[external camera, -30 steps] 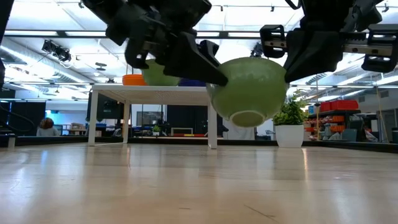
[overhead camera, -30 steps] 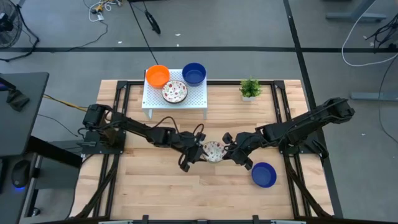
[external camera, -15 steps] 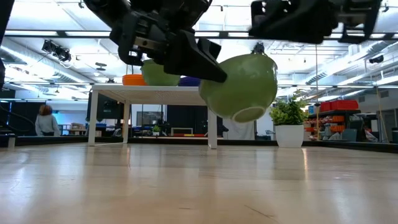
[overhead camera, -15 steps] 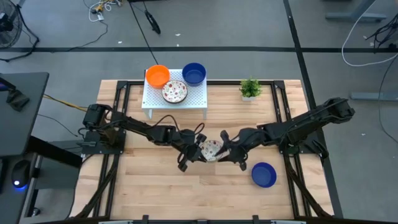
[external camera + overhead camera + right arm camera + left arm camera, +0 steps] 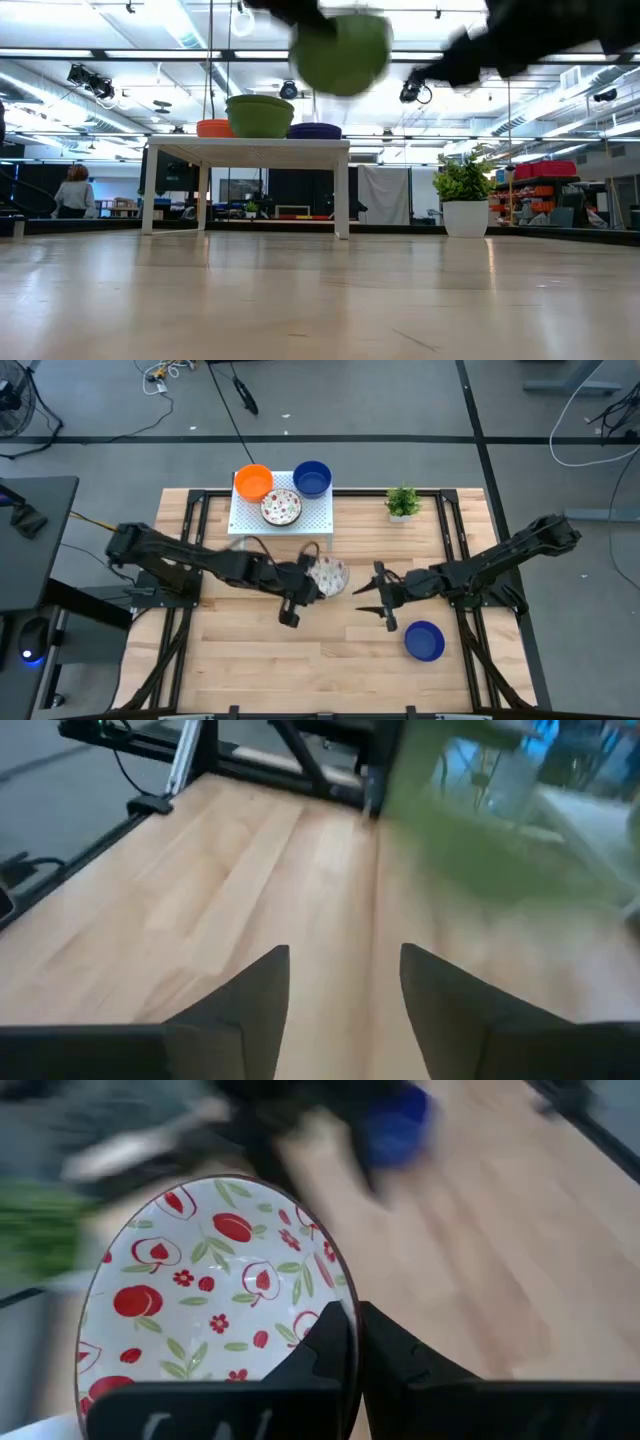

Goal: Pick & Place Mini bowls
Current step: Stack the red pattern bowl on top of the red pattern bowl on the shelf, then stack the blue bowl on top of the blue bowl on the shelf

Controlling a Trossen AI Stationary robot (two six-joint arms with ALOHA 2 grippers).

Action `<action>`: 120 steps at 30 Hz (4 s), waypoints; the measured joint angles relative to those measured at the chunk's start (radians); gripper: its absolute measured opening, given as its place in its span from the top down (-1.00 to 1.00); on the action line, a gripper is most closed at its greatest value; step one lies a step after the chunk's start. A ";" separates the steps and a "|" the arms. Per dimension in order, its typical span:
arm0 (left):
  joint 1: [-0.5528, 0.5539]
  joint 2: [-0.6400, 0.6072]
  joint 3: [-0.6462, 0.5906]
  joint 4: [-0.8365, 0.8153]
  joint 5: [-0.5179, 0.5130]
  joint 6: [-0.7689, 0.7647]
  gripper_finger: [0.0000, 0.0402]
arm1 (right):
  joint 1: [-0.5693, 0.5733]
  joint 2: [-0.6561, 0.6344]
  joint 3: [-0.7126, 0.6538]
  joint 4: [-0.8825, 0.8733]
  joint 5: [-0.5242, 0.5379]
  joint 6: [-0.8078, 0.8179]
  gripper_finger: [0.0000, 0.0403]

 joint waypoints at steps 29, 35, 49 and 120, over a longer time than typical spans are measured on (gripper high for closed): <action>0.469 -0.028 0.293 -0.649 -0.102 -0.119 0.93 | 0.049 0.078 -0.268 0.464 0.148 0.110 0.45; 0.486 -0.028 0.293 -0.652 -0.079 -0.119 0.92 | 0.049 0.078 -0.268 0.464 0.148 0.110 0.45; 0.494 0.015 0.293 -0.654 -0.055 -0.113 0.91 | 0.049 0.078 -0.267 0.458 0.148 0.114 0.45; 0.399 -0.132 0.283 -0.630 0.009 -0.112 0.98 | 0.048 0.078 -0.267 0.431 0.149 0.125 0.44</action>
